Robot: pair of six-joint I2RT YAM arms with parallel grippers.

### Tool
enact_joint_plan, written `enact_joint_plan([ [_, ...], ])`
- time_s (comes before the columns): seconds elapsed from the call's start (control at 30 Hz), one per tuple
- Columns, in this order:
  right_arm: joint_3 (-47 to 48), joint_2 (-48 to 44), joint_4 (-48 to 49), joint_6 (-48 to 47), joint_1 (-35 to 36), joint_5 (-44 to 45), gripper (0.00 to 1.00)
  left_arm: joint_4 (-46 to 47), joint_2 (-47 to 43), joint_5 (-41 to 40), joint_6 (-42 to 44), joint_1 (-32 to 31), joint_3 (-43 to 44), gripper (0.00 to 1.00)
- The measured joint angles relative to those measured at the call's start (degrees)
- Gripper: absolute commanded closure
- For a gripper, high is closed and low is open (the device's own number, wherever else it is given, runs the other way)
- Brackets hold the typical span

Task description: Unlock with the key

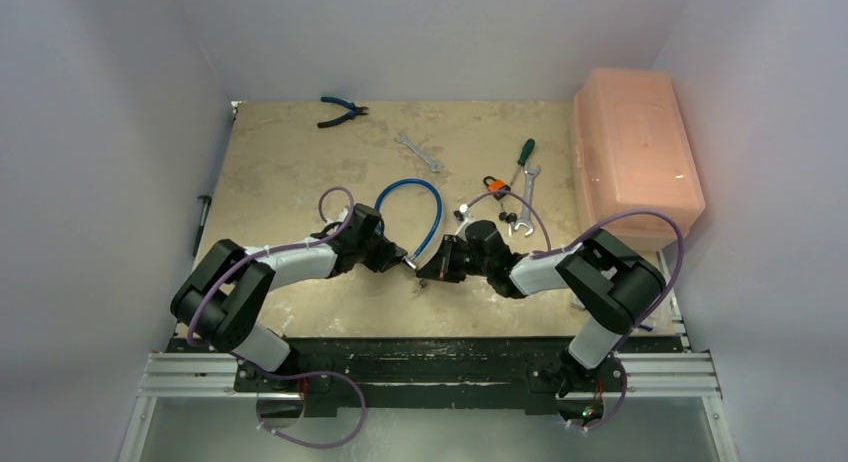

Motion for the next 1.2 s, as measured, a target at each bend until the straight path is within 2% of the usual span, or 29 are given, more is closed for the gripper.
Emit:
enact_joint_plan([
  [1.2, 1.8, 1.8, -1.0, 3.9, -0.6, -1.9, 1.0, 1.4, -0.7, -0.6, -1.2, -0.4, -1.3, 1.0],
])
